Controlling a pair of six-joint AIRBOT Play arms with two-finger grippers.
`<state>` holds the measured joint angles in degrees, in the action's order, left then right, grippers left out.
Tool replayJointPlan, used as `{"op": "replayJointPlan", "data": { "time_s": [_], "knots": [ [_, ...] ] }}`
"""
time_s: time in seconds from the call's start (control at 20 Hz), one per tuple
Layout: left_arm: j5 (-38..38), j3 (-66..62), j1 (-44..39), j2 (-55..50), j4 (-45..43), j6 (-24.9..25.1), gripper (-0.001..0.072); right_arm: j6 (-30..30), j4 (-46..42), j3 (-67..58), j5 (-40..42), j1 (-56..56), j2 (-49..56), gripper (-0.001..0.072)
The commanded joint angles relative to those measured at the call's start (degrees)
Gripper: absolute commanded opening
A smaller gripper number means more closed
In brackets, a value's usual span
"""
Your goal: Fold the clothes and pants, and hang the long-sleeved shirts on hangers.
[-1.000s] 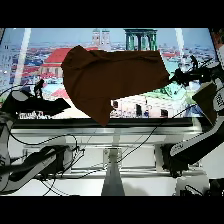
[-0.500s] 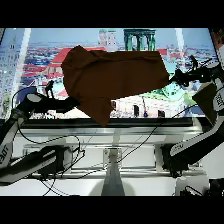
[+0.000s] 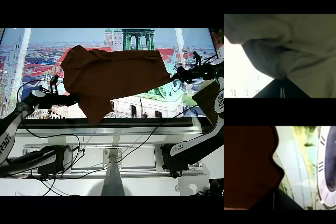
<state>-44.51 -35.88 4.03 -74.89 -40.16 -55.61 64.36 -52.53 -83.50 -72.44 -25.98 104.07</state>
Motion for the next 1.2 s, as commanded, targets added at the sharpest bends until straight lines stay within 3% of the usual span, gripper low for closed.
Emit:
{"op": "replayJointPlan", "data": {
  "time_s": [0.0,0.35,0.5,0.75,0.95,1.15],
  "knots": [
    [-0.1,-7.6,0.3,0.9,2.1,2.2,0.002,-5.4,3.3,-0.5,0.4,0.1,-5.8,0.001],
    [0.5,-29.3,0.9,14.5,2.1,2.6,0.002,-16.3,26.1,-0.5,1.4,0.1,-28.6,0.0011],
    [8.0,-37.1,2.7,25.1,2.1,2.5,0.0021,-19.1,33.4,-0.5,5.6,0.1,-40.6,0.0011],
    [33.1,-38.4,4.3,43.8,2.0,2.5,0.002,-19.1,33.8,-0.5,23.4,0.1,-59.9,0.0011],
    [35.8,-38.4,4.3,52.0,-0.5,2.5,0.0021,-19.1,27.2,-0.5,31.9,0.1,-70.8,0.0011],
    [34.9,-38.1,4.3,51.1,-0.5,2.5,0.0021,-18.8,17.3,-0.5,34.6,0.1,-73.0,0.0012]
  ]
}}
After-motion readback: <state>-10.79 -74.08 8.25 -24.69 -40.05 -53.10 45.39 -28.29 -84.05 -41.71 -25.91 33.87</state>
